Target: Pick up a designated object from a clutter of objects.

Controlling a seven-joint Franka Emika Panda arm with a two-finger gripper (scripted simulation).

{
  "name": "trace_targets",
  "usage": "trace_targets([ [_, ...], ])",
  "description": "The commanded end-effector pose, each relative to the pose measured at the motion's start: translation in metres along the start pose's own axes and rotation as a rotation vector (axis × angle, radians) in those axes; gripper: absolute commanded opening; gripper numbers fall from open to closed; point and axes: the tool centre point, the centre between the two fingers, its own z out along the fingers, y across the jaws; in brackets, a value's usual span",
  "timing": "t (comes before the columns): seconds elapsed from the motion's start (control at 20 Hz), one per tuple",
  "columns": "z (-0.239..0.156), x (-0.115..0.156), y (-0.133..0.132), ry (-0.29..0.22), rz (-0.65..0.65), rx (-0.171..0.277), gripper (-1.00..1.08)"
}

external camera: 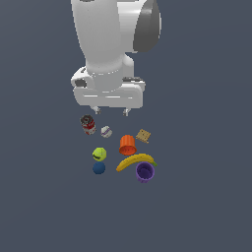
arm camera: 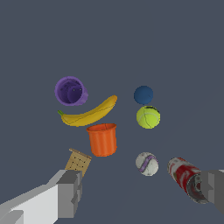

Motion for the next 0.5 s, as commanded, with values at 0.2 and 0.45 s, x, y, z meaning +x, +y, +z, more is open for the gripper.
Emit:
trace_targets([
  [0.2, 0.034, -0.012, 0.040, -0.001, -0.029, -0.003, 1.00],
  [0.45, 0.071, -0.033, 0.083, -0.003, -0.062, -0.008, 1.00],
])
